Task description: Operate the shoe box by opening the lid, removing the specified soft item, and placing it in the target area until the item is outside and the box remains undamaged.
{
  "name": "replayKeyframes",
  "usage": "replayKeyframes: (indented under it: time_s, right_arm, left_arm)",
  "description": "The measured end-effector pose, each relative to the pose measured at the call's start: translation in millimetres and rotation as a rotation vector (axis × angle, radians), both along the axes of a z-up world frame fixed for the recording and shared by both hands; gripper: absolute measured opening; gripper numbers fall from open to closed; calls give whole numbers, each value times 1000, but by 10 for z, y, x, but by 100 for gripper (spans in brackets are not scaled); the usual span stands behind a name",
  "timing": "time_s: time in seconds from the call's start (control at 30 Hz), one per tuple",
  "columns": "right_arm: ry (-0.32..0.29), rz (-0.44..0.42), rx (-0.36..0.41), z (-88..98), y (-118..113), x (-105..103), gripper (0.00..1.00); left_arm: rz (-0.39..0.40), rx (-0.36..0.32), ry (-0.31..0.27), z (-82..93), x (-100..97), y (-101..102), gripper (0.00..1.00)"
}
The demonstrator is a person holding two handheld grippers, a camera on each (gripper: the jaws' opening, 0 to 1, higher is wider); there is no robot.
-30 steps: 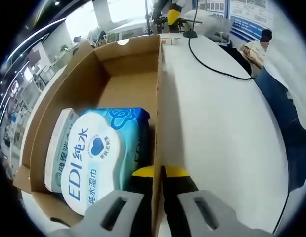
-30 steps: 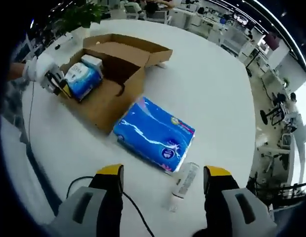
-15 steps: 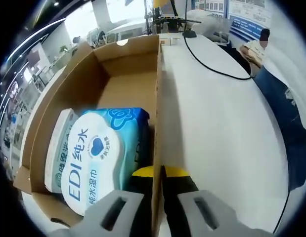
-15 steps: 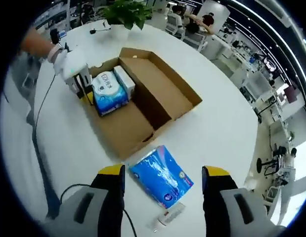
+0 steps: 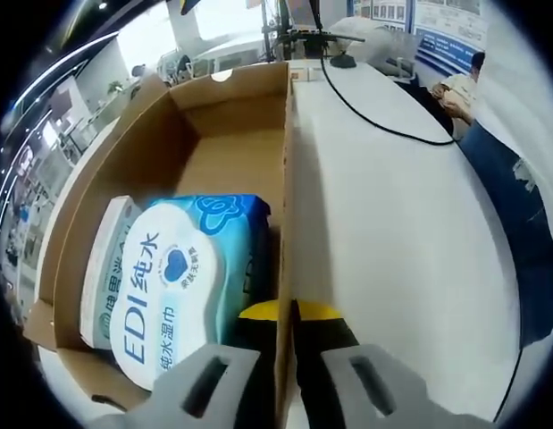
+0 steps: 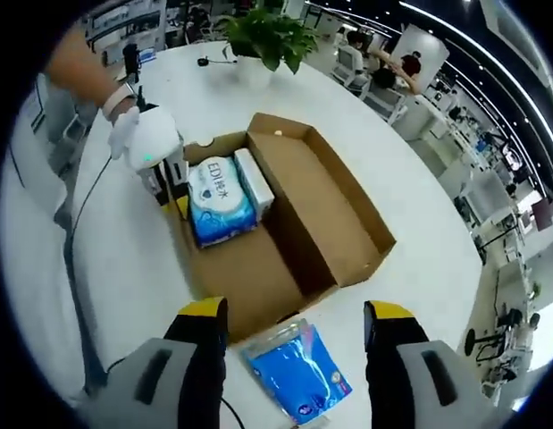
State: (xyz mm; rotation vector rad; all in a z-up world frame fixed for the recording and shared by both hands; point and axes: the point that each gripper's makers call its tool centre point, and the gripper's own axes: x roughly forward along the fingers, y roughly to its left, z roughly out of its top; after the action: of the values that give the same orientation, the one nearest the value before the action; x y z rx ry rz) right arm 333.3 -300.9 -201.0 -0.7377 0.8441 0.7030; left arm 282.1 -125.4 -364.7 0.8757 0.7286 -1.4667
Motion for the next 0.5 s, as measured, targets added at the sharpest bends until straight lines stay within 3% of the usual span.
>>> replayKeyframes:
  time_s: [0.5]
  right_arm:
    - [-16, 74, 38, -228, 560, 378, 53]
  left_arm:
    - [2, -1, -2, -9, 1, 16, 1]
